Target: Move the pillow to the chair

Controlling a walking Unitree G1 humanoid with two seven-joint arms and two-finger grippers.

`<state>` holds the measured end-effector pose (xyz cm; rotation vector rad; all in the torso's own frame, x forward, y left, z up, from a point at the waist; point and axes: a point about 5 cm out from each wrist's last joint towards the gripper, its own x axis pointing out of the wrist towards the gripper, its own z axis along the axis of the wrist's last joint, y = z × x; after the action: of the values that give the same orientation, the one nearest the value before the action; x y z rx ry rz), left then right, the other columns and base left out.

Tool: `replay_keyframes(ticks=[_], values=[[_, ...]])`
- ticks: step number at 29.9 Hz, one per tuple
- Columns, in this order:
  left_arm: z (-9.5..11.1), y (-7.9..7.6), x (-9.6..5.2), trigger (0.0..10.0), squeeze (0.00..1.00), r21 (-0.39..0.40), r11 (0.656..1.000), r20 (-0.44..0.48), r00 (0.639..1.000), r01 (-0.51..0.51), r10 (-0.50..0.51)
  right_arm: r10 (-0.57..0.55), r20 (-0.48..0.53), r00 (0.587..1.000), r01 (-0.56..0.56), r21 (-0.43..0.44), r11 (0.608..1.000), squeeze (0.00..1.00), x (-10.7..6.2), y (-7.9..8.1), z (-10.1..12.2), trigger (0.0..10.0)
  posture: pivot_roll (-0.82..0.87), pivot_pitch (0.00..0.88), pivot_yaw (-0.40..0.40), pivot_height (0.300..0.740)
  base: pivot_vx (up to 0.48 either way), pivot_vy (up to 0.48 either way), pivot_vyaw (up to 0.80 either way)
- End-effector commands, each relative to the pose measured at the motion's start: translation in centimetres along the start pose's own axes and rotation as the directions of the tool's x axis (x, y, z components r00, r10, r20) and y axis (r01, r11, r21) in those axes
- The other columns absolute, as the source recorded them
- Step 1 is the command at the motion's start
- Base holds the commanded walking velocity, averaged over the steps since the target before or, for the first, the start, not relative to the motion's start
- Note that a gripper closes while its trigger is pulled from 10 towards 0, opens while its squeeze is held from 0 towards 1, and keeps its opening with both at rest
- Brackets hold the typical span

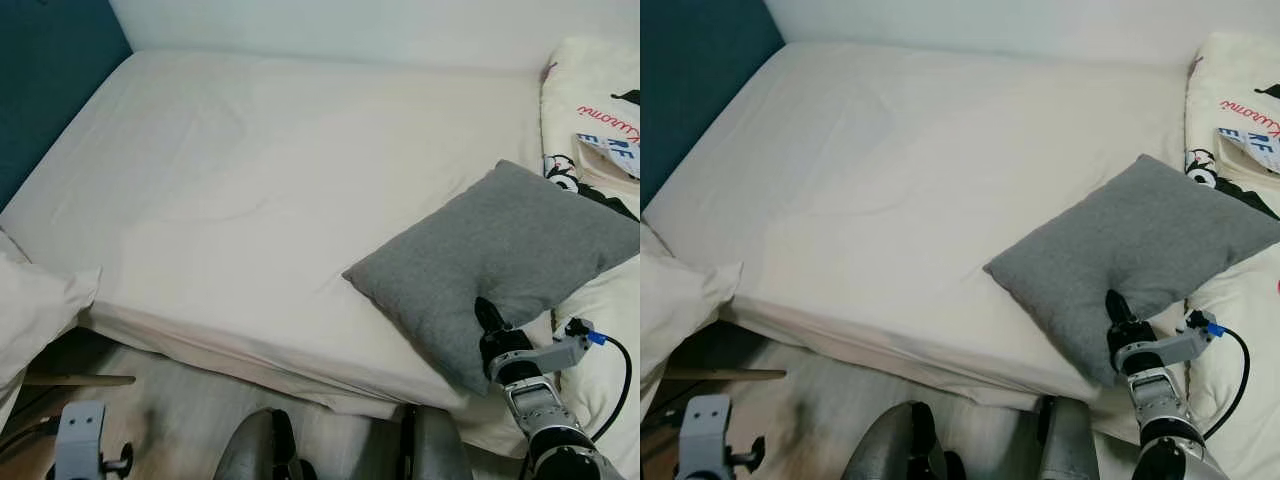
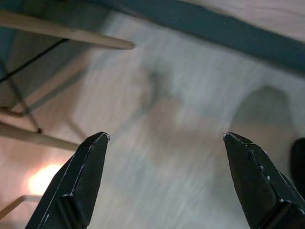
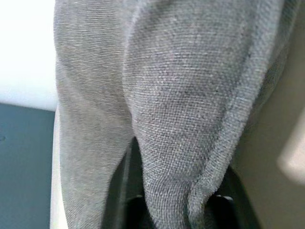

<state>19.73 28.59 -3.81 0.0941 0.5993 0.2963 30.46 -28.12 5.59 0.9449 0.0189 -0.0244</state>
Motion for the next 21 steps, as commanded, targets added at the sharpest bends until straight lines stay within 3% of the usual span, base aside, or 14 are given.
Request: replay_keyframes(ticks=[1, 7, 10, 12, 13, 14, 17, 19, 21], values=[[-1.5, -0.1, -0.5, 10.0, 0.00, 0.002, 1.000, -0.052, 0.999, -0.006, 0.006, 0.027, -0.060, 0.998, -0.028, -0.011, 1.000, 0.00, 0.4, 0.6, -1.2, 0.0, 0.11, 0.265, 0.093, 0.605, 0.000, 0.000, 0.00], [-0.6, -2.0, 0.0, 10.0, 0.00, -0.036, 0.999, -0.036, 0.999, 0.015, -0.016, 0.093, -0.047, 0.995, -0.097, -0.080, 0.992, 0.00, 1.2, 1.8, 0.1, 0.0, 0.07, 0.207, 0.056, 0.605, 0.000, 0.000, 0.00], [-0.3, -3.8, 0.3, 10.0, 0.00, -0.058, 0.998, -0.043, 0.999, 0.029, -0.031, 0.207, -0.023, 0.978, -0.208, -0.163, 0.964, 0.00, 2.9, 4.4, 1.6, 0.0, 0.04, 0.154, 0.033, 0.605, 0.000, 0.000, 0.00], [-0.3, -3.8, 0.3, 10.0, 0.00, -0.058, 0.998, -0.043, 0.999, 0.029, -0.031, 0.207, -0.023, 0.978, -0.208, -0.163, 0.964, 0.00, 2.9, 4.4, 1.6, 0.0, 0.04, 0.154, 0.033, 0.605, 0.000, 0.000, 0.00], [-0.2, -4.3, 0.4, 10.0, 0.00, -0.063, 0.998, -0.051, 0.998, 0.031, -0.034, 0.261, -0.010, 0.965, -0.258, -0.182, 0.949, 0.00, 3.5, 5.6, 2.2, 0.0, 0.03, 0.139, 0.022, 0.605, 0.000, 0.000, 0.00], [-0.2, -4.3, 0.4, 10.0, 0.00, -0.063, 0.998, -0.051, 0.998, 0.031, -0.034, 0.261, -0.010, 0.965, -0.258, -0.182, 0.949, 0.00, 3.5, 5.6, 2.2, 0.0, 0.03, 0.139, 0.022, 0.605, 0.000, 0.000, 0.00], [0.8, -5.6, 1.0, 10.0, 0.00, -0.117, 0.993, -0.058, 0.998, 0.030, -0.037, 0.494, -0.026, 0.869, -0.485, -0.240, 0.841, 0.00, 5.2, 10.7, 3.5, 0.0, 0.01, 0.108, -0.014, 0.615, 0.000, 0.000, 0.00], [0.8, -5.6, 1.0, 10.0, 0.00, -0.117, 0.993, -0.058, 0.998, 0.030, -0.037, 0.494, -0.026, 0.869, -0.485, -0.240, 0.841, 0.00, 5.2, 10.7, 3.5, 0.0, 0.01, 0.108, -0.014, 0.615, 0.000, 0.000, 0.00], [1.3, -6.2, 1.2, 10.0, 0.00, -0.121, 0.992, -0.063, 0.997, 0.028, -0.036, 0.571, -0.030, 0.820, -0.559, -0.256, 0.789, 0.00, 5.5, 12.7, 4.2, 0.0, 0.01, 0.099, -0.025, 0.625, 0.000, 0.000, 0.00]])
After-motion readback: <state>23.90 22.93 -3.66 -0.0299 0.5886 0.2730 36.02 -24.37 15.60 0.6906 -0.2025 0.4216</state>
